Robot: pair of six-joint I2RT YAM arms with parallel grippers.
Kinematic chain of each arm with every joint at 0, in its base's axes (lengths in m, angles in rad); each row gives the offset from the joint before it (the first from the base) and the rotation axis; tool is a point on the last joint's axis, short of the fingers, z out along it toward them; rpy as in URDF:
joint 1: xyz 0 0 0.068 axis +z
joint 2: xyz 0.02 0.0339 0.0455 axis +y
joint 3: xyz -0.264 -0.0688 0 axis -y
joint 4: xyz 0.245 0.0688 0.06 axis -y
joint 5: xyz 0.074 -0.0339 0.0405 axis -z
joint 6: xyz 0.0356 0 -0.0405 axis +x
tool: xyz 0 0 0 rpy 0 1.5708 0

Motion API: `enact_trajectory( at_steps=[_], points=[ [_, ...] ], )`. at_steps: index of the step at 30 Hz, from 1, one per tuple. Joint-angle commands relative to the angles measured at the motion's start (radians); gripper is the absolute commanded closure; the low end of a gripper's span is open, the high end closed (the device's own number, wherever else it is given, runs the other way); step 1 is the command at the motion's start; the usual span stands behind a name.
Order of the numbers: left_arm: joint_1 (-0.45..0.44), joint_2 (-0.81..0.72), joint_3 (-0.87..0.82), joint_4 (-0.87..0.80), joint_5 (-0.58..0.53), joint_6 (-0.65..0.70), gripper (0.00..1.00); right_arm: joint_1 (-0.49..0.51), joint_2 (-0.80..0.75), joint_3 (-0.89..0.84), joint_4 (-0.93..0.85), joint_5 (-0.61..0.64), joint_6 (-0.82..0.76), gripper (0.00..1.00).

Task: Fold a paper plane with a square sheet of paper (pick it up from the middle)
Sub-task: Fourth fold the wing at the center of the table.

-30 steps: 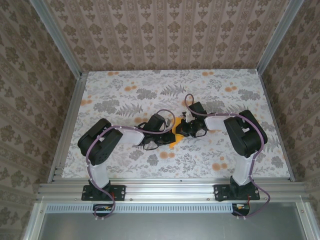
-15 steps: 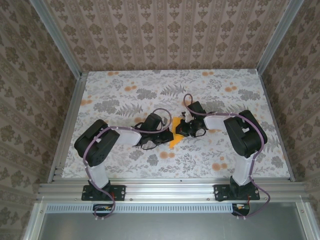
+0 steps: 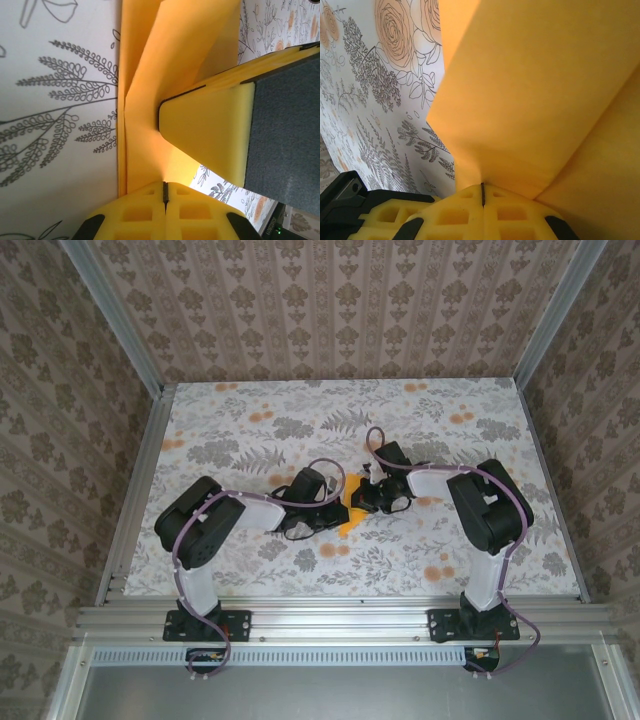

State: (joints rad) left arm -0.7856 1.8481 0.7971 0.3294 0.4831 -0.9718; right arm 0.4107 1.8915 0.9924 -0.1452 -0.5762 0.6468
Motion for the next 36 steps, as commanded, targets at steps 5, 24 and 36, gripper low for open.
enact_trajectory(
  at_steps=[5, 24, 36],
  points=[
    [-0.010, 0.015, -0.068, -0.177, -0.029, 0.054, 1.00, -0.020, 0.055, 0.022, -0.087, 0.086, -0.063, 0.95],
    [-0.012, 0.020, -0.109, -0.250, -0.015, 0.088, 1.00, -0.178, 0.151, 0.181, -0.065, 0.039, -0.141, 0.94],
    [-0.015, 0.023, -0.101, -0.261, -0.012, 0.093, 1.00, -0.273, 0.242, 0.285, -0.042, 0.028, -0.131, 0.94]
  ],
)
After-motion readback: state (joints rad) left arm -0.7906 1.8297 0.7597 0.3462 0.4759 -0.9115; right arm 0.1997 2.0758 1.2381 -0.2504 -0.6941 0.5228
